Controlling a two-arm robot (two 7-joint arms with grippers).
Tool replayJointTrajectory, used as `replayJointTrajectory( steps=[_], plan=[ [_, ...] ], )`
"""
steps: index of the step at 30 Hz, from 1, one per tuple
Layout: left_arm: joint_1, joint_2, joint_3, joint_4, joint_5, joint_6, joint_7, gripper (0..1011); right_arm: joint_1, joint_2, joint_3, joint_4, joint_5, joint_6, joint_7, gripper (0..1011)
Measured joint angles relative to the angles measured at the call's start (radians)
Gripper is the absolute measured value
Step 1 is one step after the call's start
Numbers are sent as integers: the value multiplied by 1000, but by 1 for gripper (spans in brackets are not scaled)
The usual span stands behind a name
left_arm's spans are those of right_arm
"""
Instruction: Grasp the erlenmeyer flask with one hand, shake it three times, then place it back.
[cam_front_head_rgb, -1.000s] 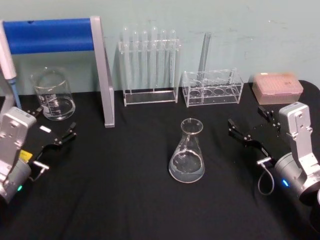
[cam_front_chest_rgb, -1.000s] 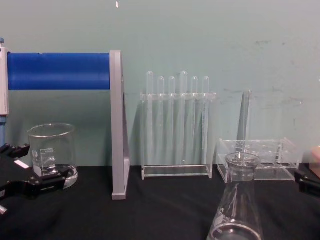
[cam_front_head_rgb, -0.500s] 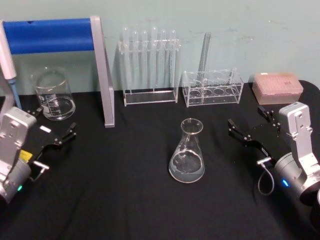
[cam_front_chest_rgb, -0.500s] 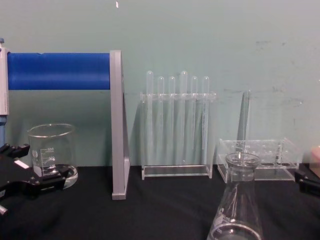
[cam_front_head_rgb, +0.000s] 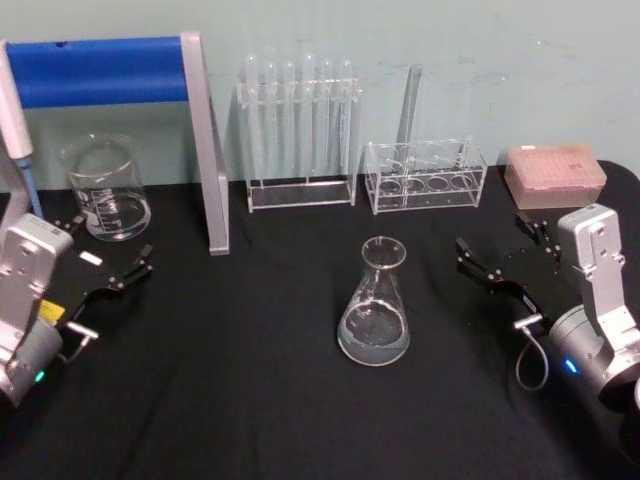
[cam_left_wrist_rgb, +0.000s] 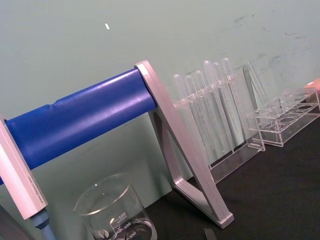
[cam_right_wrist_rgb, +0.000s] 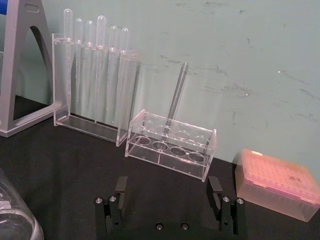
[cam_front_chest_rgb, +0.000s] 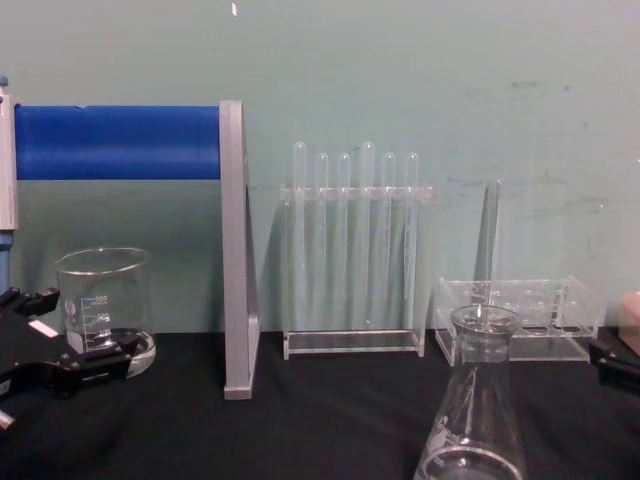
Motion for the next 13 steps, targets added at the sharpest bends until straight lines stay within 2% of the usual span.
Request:
replayJointTrajectory(
  steps=[13],
  plan=[
    [0, 0, 0, 0, 0, 0, 0, 1001, 0, 0, 0, 0, 0, 0, 0, 1000]
  ],
)
